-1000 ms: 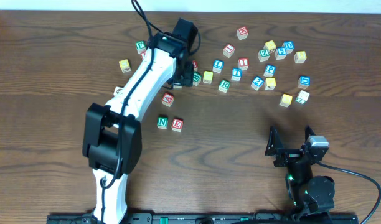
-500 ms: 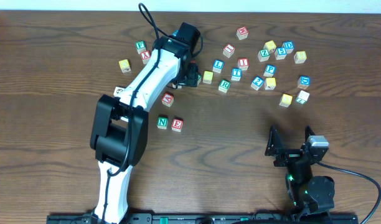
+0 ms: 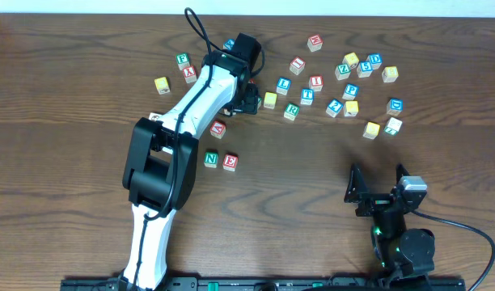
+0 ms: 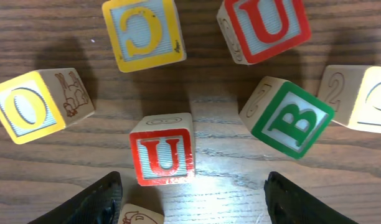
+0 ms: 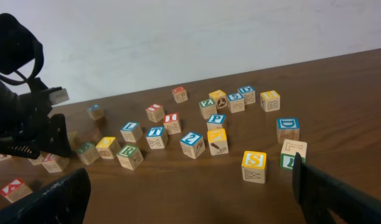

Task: Spell out NEURIPS
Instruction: 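Lower the left gripper and grasp the red U block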

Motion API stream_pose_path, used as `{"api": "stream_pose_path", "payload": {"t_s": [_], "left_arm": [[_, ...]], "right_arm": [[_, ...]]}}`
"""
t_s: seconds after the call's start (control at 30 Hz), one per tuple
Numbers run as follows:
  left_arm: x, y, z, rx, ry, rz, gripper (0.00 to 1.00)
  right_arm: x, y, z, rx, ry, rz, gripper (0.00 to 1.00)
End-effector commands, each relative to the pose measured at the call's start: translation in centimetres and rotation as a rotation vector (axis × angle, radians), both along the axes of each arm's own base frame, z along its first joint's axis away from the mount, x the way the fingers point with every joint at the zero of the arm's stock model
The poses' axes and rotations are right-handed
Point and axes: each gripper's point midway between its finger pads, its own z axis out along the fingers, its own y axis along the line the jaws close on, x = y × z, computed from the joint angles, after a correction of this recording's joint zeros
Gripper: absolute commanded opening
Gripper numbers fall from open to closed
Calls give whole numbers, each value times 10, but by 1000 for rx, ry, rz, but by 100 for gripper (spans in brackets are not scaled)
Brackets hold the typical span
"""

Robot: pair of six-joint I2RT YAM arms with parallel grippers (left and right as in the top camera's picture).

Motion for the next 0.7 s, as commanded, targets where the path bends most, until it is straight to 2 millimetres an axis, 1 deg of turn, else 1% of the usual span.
{"api": "stream_pose_path", "payload": {"t_s": [0.0, 0.23, 0.4, 0.47, 0.53, 0.67], "left_arm": [[10, 9, 3, 41, -32, 9, 72], [12, 15, 3, 40, -31, 23, 72], [12, 15, 3, 40, -32, 23, 72], [13, 15, 3, 39, -33, 23, 71], [13, 15, 3, 39, -33, 23, 68], [12, 15, -1, 43, -26, 23, 68]], "right_arm": [[0, 0, 0, 8, 1, -1, 99], [0, 0, 0, 8, 1, -1, 99], [0, 0, 0, 8, 1, -1, 99], [0, 0, 0, 8, 1, -1, 99], [0, 0, 0, 8, 1, -1, 99], [0, 0, -1, 8, 2, -1, 99]]}}
